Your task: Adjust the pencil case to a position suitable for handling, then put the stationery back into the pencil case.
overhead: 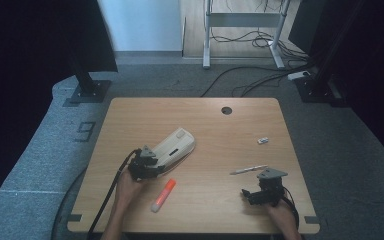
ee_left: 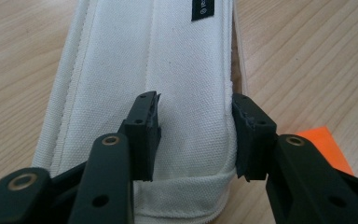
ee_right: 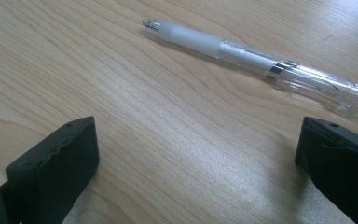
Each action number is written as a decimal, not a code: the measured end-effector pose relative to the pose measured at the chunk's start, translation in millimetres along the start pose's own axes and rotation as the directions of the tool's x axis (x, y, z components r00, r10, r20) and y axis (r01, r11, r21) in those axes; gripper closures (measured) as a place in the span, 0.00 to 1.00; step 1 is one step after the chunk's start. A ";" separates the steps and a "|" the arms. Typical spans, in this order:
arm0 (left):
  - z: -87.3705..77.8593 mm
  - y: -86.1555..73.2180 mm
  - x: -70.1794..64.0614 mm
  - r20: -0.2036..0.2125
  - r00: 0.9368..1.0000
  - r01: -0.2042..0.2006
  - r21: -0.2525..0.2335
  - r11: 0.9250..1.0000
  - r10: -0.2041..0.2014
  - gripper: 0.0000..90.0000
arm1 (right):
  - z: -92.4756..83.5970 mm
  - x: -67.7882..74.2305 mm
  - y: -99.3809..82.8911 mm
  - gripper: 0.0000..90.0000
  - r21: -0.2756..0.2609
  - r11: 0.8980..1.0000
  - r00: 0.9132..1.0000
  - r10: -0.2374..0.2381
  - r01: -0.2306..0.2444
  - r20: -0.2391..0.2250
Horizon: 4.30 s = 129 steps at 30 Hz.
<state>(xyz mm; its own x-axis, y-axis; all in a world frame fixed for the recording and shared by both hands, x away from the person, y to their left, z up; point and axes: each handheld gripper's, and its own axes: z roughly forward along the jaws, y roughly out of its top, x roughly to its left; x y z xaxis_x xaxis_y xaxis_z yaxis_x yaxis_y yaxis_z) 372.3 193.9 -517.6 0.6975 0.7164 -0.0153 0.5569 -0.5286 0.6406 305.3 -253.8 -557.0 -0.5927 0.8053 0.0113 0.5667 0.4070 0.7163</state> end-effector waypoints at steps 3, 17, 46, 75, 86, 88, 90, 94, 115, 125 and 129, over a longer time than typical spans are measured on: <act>-3.1 0.1 -0.5 -0.002 1.000 0.002 -0.003 1.000 -0.002 0.68 | 0.0 0.0 0.0 0.00 0.000 1.000 1.000 0.000 0.000 0.000; -21.4 1.9 7.0 0.053 0.995 0.087 -0.082 0.993 -0.083 0.81 | 0.0 0.0 0.0 0.00 0.000 1.000 1.000 0.000 0.000 0.000; -39.7 -1.3 23.3 0.163 0.972 0.196 -0.173 0.965 -0.169 0.85 | 0.1 -0.2 0.3 0.00 0.002 1.000 1.000 -0.002 0.002 -0.001; -42.6 -1.9 23.6 0.160 0.976 0.174 -0.169 0.970 -0.147 0.85 | -17.7 -20.9 29.7 0.14 -0.040 0.999 1.000 0.021 -0.021 0.002; -42.4 -1.4 22.6 0.155 0.978 0.162 -0.165 0.973 -0.137 0.85 | -16.2 -46.6 47.9 0.17 -0.079 0.994 0.996 0.077 -0.073 0.044; -42.4 -1.4 22.6 0.154 0.979 0.162 -0.165 0.973 -0.136 0.85 | -15.5 -49.1 49.6 0.18 -0.078 0.994 0.996 0.078 -0.074 0.048; -42.5 -1.4 22.4 0.154 0.979 0.161 -0.165 0.973 -0.135 0.85 | -12.4 -57.4 54.3 0.20 -0.077 0.994 0.995 0.081 -0.076 0.061; -42.5 -1.3 22.3 0.153 0.979 0.160 -0.166 0.973 -0.135 0.85 | -8.2 -68.0 58.9 0.23 -0.073 0.994 0.994 0.084 -0.078 0.075; -42.4 -1.3 22.3 0.153 0.980 0.154 -0.165 0.974 -0.129 0.85 | 25.3 -118.9 74.8 0.33 -0.042 0.993 0.979 0.116 -0.111 0.168; -43.0 -1.3 22.3 0.154 0.980 0.150 -0.164 0.975 -0.125 0.85 | 52.7 -135.6 80.4 0.30 -0.006 0.992 0.973 0.128 -0.129 0.191; -42.8 -1.4 22.4 0.155 0.980 0.150 -0.163 0.975 -0.125 0.85 | 59.1 -141.2 80.3 0.31 -0.009 0.988 0.969 0.151 -0.153 0.195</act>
<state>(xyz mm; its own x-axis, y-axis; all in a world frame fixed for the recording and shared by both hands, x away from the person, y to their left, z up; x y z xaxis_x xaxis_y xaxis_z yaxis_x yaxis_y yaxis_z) 367.8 230.1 -486.0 0.6838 0.6977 -0.2138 0.5743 -0.3338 0.7475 468.4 -309.4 -542.3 -0.3770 0.9261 -0.0166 0.6456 0.2756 0.7123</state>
